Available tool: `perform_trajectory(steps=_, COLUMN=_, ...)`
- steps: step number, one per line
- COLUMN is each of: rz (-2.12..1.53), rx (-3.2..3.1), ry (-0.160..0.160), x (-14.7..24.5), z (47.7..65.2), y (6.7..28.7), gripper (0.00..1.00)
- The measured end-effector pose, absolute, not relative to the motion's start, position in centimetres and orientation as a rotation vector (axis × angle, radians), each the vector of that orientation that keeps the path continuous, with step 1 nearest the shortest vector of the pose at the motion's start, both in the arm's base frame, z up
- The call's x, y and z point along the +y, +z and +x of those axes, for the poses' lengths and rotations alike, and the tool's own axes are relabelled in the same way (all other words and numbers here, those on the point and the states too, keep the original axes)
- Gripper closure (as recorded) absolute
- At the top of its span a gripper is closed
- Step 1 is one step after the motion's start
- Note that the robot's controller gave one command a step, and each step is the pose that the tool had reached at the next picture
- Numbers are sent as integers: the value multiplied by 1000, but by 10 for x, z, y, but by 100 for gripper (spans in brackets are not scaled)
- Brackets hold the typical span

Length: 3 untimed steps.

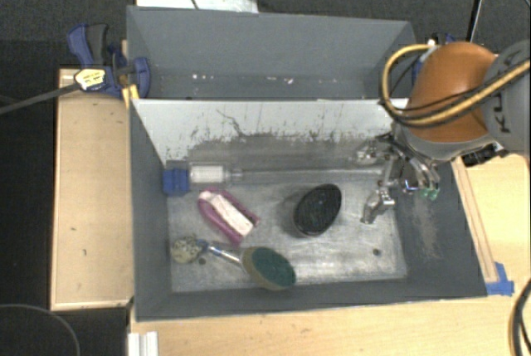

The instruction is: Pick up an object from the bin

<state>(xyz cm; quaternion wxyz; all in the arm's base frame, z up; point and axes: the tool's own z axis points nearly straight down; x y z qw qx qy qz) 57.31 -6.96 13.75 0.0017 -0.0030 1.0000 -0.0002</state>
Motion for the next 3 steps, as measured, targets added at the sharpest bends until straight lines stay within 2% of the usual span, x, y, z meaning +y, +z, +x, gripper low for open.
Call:
perform_trajectory(steps=1, rz=-307, rx=3119, ry=-1, x=-14, z=575, y=73, gripper=0)
perform_trajectory(steps=2, rz=-303, rx=3108, ry=-3, x=-15, z=578, y=76, gripper=100)
perform_trajectory(steps=3, rz=-317, rx=3116, ry=-2, x=-22, z=585, y=201, gripper=100)
